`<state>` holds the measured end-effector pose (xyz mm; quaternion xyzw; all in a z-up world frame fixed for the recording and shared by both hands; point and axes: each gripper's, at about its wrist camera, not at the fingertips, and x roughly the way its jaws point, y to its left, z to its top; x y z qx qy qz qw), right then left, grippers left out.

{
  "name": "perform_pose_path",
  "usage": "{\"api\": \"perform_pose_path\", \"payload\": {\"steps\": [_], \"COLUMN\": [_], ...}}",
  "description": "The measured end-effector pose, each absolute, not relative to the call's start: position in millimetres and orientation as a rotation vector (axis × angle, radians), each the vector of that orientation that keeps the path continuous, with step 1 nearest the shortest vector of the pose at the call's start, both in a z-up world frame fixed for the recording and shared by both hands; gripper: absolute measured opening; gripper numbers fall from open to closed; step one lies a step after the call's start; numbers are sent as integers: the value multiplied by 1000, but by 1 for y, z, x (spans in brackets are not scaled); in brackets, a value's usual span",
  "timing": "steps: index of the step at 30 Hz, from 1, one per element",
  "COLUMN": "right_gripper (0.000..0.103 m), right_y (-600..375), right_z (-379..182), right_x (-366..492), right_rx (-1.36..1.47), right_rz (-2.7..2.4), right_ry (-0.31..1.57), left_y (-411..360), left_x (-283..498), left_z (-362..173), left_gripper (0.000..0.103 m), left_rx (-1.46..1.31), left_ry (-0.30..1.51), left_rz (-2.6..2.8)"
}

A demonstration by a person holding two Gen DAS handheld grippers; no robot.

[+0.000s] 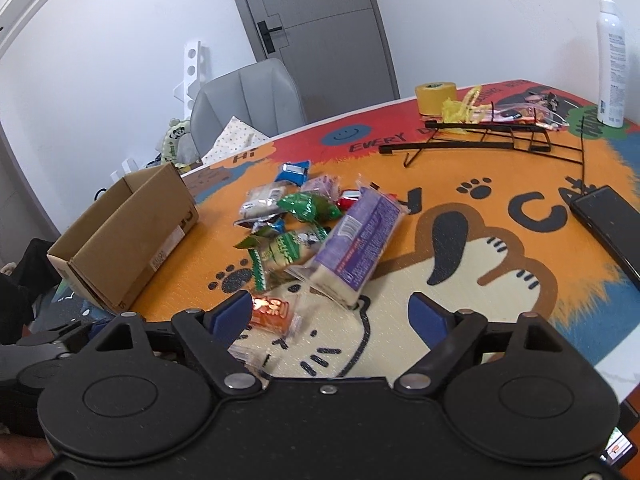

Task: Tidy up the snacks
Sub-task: 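Move both tools back toward the snack pile on the table, then grasp the clear stick snack with the left tool while the right grasps the orange-red candy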

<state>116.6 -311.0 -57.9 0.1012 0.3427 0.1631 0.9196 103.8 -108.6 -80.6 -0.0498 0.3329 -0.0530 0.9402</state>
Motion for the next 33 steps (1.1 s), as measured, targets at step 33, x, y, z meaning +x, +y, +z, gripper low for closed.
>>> {"api": "perform_pose_path", "payload": {"steps": [33], "right_gripper": [51], "right_y": [-258], "right_z": [-83], "right_x": [138], "right_rx": [201], "right_rz": [446], "right_ry": [790], "left_y": [-59], "left_x": [96], "left_z": [-85], "left_gripper": [101], "left_rx": [-57], "left_ry": [693], "left_rz": [18]}}
